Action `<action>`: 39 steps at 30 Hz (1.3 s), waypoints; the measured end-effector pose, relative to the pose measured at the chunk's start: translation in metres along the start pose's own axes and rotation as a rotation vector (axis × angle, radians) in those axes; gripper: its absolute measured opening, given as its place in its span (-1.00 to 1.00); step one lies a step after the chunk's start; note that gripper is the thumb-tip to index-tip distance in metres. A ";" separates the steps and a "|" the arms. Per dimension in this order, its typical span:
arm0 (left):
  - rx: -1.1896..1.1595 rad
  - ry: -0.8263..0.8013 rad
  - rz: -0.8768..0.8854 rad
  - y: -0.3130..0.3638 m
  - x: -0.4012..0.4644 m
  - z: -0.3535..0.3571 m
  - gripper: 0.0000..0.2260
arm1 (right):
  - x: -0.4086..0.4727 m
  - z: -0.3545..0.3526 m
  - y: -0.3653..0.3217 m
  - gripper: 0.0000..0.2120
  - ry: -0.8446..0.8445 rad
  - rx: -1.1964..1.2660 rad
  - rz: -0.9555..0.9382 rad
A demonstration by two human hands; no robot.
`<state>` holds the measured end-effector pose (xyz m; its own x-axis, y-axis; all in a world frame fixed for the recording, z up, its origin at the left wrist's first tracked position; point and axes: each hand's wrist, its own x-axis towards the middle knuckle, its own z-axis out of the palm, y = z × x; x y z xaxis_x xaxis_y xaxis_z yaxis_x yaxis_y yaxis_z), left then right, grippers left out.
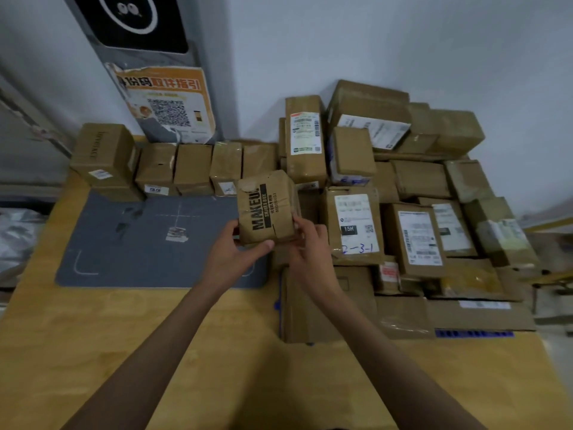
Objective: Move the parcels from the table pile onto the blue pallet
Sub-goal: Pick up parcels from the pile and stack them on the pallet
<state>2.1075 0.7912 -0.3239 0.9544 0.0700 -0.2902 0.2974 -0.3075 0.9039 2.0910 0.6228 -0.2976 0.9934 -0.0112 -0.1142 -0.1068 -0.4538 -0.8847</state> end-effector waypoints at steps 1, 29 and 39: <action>-0.011 -0.007 0.000 0.003 0.002 0.006 -0.43 | 0.001 -0.005 0.001 -0.46 0.013 -0.024 -0.017; 0.073 -0.442 -0.121 0.005 0.070 0.053 -0.43 | 0.040 -0.023 0.013 -0.52 -0.070 -0.471 -0.048; 0.632 -0.303 -0.010 0.026 0.023 0.013 -0.31 | 0.020 -0.035 -0.025 -0.67 -0.252 -0.610 -0.117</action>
<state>2.1365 0.7725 -0.3109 0.8751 -0.1643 -0.4552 0.1460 -0.8072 0.5719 2.1153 0.6031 -0.2621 0.9489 0.2437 -0.2005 0.1176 -0.8627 -0.4919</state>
